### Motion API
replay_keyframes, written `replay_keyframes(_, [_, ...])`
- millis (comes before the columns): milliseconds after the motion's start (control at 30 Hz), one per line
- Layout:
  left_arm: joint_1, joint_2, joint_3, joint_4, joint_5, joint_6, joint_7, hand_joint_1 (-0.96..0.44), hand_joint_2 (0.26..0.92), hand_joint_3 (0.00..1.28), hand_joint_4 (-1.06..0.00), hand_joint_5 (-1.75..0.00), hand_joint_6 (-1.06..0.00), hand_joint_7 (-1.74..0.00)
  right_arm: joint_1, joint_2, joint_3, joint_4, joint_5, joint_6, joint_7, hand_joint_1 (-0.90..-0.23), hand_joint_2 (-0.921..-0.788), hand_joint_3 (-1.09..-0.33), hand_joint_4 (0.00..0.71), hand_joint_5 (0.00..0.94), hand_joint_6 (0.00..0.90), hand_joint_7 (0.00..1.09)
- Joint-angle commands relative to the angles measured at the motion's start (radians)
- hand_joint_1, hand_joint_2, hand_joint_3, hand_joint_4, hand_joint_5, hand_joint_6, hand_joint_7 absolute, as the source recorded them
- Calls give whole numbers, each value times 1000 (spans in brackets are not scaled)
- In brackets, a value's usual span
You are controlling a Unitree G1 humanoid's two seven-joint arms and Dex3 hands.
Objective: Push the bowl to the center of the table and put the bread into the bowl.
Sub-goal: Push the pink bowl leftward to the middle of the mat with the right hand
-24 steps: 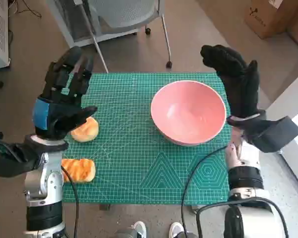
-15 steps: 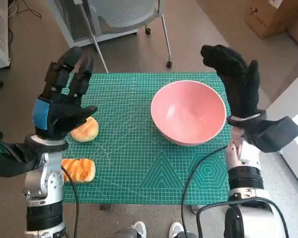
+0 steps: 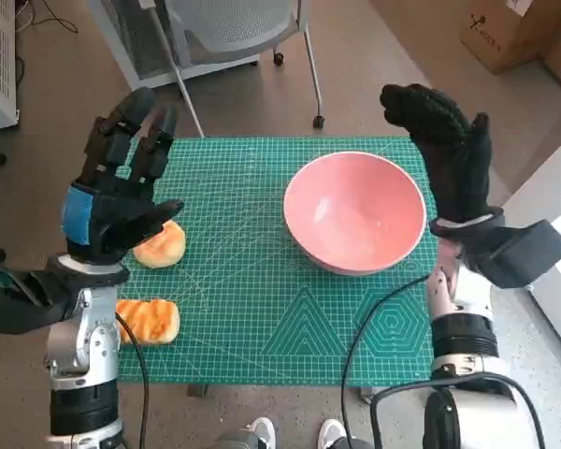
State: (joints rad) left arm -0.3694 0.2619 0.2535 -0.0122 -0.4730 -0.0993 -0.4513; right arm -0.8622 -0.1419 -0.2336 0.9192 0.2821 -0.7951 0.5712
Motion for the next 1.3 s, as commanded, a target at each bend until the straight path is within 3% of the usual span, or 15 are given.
replay_keyframes(33, [-2, -4, 1, -2, -4, -4, -4, -378, 919, 25, -113, -1, 1, -574, 26, 1, 2, 2, 4, 16, 2, -538, -921, -671, 365, 1, 477, 1])
replay_keyframes(367, [0, -5, -1, 1, 1, -5, -2, -378, 920, 24, -117, -3, 1, -574, 19, -12, -7, 32, 4, 13, 6, -525, -921, -675, 363, 0, 476, 0])
replay_keyframes(633, [3, -3, 0, 6, 5, -9, -1, -391, 920, 23, -115, -1, 1, -574, -19, -67, -47, 156, 12, 19, 13, -525, -921, -681, 341, 0, 470, 0])
replay_keyframes(767, [7, -1, 3, 4, 5, -8, 1, -395, 921, 23, -114, -1, 1, -572, -33, -103, -60, 240, -25, 10, -69, -531, -921, -695, 355, 7, 474, 3])
replay_keyframes(933, [11, 2, 7, 2, 8, -11, 2, -398, 920, 25, -114, -1, 1, -560, -36, -118, -44, 301, -111, 20, -312, -532, -921, -725, 401, 24, 522, 27])
replay_keyframes(1067, [11, 2, 8, 2, 9, -10, 4, -395, 921, 27, -112, 0, 1, -551, -39, -116, -44, 336, -141, 57, -431, -527, -921, -743, 430, 31, 566, 46])
replay_keyframes(1167, [11, 3, 9, 3, 11, -11, 6, -393, 921, 29, -111, 0, 1, -554, -37, -115, -50, 363, -151, 95, -473, -537, -921, -750, 439, 29, 575, 48])
replay_keyframes(1300, [12, 4, 9, 3, 16, -12, 9, -392, 920, 30, -111, 0, 1, -563, -29, -108, -71, 384, -130, 140, -448, -540, -921, -749, 425, 16, 570, 42])
